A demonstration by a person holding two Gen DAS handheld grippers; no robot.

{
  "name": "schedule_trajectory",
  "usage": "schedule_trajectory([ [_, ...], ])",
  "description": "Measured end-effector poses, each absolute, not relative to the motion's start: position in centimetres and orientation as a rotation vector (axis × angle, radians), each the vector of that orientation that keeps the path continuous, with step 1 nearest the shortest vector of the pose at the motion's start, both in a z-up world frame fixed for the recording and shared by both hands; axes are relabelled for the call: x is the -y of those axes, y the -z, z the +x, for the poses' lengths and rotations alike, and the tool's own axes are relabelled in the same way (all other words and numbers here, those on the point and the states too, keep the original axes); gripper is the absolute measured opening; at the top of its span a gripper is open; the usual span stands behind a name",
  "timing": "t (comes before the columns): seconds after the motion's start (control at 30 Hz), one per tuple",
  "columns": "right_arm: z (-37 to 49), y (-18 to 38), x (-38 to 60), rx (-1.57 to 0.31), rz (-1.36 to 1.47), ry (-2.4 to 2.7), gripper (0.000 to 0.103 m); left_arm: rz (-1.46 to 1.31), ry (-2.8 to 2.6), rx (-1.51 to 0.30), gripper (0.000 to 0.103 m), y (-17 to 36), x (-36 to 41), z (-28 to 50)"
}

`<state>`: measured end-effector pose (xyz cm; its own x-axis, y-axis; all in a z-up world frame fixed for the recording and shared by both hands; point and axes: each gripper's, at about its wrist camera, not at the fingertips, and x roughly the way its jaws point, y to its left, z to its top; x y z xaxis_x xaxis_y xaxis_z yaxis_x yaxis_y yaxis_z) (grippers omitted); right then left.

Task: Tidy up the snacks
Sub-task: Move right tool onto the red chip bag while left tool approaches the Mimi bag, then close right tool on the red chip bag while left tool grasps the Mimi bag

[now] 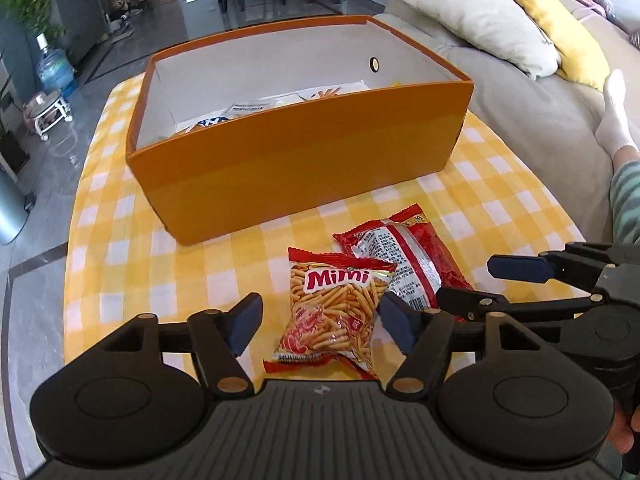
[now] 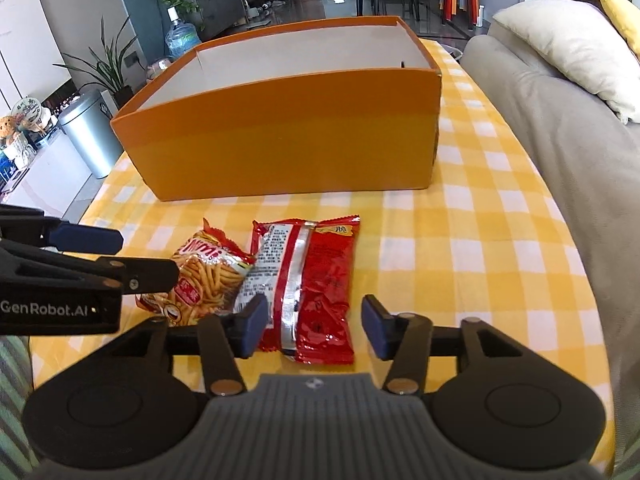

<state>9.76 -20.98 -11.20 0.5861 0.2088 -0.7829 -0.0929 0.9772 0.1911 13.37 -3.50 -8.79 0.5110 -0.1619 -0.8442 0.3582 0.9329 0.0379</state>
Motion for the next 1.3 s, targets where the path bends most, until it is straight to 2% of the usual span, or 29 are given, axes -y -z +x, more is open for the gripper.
schedule_trajectory([
  [0.43, 12.3, 13.1, 21.2, -0.951, 0.176, -0.156, 0.055, 0.126, 0.325, -1.061, 0.08, 11.5, 2.4, 16.1],
  [0.5, 12.4, 13.2, 21.4, -0.951, 0.191, -0.15, 0.055, 0.099, 0.326, -1.072, 0.077, 12.0, 2.1, 16.5],
  [0.63, 12.7, 13.5, 21.5, -0.948, 0.212, -0.154, 0.06, 0.061, 0.316, -1.11, 0.075, 13.1, 1.4, 17.1],
  [0.8, 13.3, 13.7, 20.9, -0.95, 0.221, -0.176, 0.061, 0.031, 0.285, -1.136, 0.075, 13.1, 0.1, 17.4],
  [1.13, 14.3, 14.9, 19.7, -0.956, 0.229, -0.16, 0.079, 0.016, 0.241, -1.161, 0.077, 13.0, -1.6, 17.7],
  [1.3, 14.3, 15.2, 17.5, -0.949, 0.063, -0.18, 0.082, 0.076, 0.27, -1.162, 0.079, 12.9, -1.6, 17.5],
])
